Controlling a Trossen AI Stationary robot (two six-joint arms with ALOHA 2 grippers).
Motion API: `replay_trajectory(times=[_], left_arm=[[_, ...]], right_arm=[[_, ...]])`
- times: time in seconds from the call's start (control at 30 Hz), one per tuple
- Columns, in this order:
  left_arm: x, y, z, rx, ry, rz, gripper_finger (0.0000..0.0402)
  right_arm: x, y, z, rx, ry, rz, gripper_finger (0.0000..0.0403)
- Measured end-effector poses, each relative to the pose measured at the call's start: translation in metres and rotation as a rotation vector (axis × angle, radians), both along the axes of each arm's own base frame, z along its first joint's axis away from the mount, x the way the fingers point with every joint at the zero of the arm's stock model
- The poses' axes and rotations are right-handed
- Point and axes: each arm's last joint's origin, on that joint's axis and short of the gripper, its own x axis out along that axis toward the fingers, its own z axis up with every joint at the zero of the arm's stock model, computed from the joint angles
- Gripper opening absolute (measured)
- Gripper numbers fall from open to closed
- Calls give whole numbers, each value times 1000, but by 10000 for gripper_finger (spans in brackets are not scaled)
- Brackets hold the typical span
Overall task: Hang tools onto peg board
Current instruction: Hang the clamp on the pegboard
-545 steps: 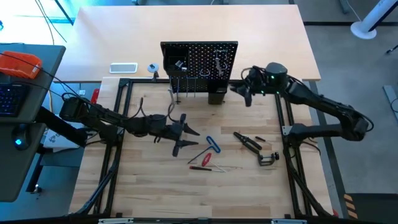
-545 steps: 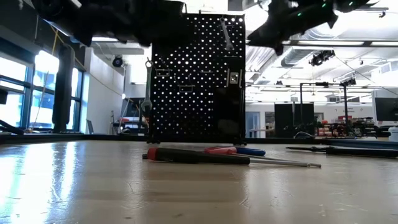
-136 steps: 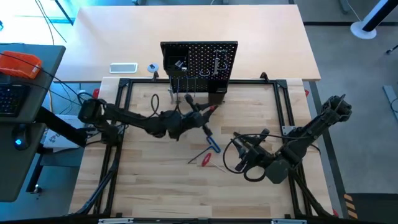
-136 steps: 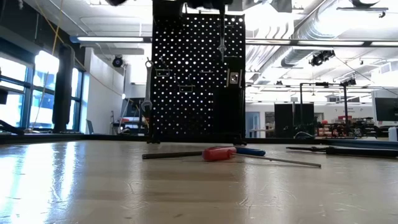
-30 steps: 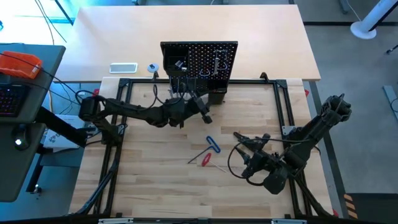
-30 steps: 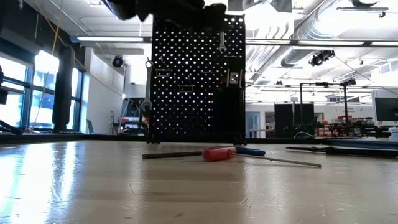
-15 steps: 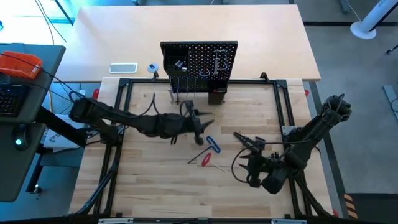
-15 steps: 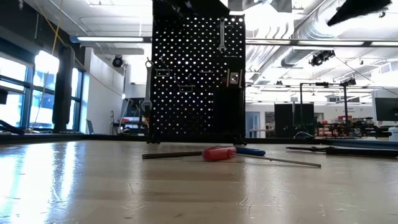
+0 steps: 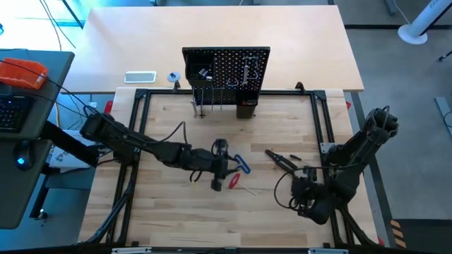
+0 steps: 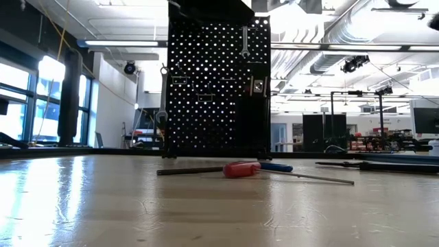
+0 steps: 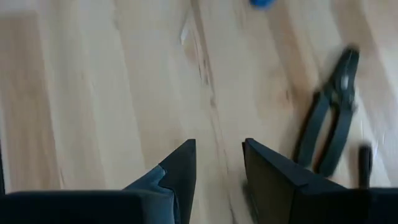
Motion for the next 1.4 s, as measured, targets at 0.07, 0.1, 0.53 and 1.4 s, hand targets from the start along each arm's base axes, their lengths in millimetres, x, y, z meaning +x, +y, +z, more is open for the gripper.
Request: replay_trajectory(times=[0.07,0.1,0.53,1.4], left_arm=[[3,-4,-9,4,23,-11,141],[5,-6,-13,7,36,-15,141],[26,-14,-67,-32,137,-48,141],[23,-19,-87,-69,255,-30,141]], right_arm=[[-6,3,-5,6,56,-13,129],[-9,4,-9,4,86,-17,129],[-21,1,-60,-211,307,-80,129],[-22,-13,-92,-164,280,-130,89]])
